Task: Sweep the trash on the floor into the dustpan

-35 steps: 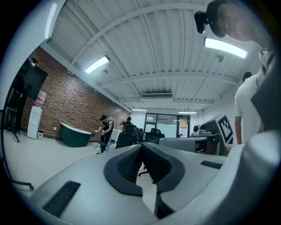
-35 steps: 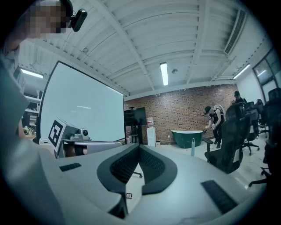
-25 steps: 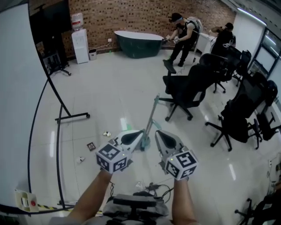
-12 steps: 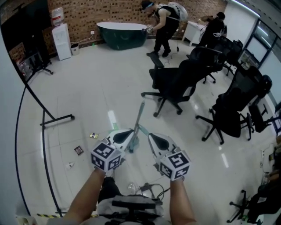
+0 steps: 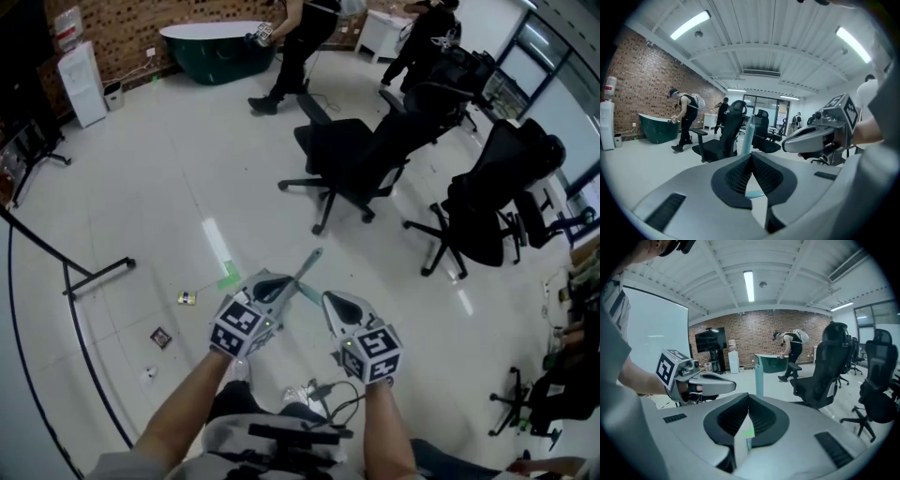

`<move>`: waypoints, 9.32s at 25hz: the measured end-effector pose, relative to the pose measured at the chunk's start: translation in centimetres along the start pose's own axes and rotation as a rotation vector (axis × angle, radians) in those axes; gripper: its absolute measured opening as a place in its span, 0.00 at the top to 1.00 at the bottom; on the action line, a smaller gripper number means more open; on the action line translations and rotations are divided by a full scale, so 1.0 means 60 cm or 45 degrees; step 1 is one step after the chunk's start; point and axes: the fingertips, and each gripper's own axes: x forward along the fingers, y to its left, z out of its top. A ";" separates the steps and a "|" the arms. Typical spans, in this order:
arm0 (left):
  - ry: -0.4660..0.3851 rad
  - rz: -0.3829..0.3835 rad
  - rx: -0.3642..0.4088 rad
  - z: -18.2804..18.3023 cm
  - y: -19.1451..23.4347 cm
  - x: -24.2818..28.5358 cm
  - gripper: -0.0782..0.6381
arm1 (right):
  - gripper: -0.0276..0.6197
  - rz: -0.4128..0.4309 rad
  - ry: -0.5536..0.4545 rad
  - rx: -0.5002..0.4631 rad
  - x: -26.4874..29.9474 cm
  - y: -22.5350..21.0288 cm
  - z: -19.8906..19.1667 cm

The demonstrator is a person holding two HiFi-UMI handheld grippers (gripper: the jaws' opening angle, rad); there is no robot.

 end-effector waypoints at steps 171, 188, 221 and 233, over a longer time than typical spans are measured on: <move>0.350 0.986 -0.360 -0.518 0.017 -0.601 0.83 | 0.80 0.922 0.676 -1.041 0.047 0.379 -0.436; 0.286 0.742 -0.430 -0.612 0.012 -0.455 0.82 | 0.80 0.933 0.653 -1.083 0.054 0.406 -0.446; 0.170 0.786 -0.609 -0.606 -0.019 -0.521 0.83 | 0.80 0.990 0.667 -1.092 0.059 0.405 -0.452; 0.087 0.637 -0.530 -0.527 -0.033 -0.433 0.83 | 0.80 0.987 0.619 -1.077 0.053 0.391 -0.443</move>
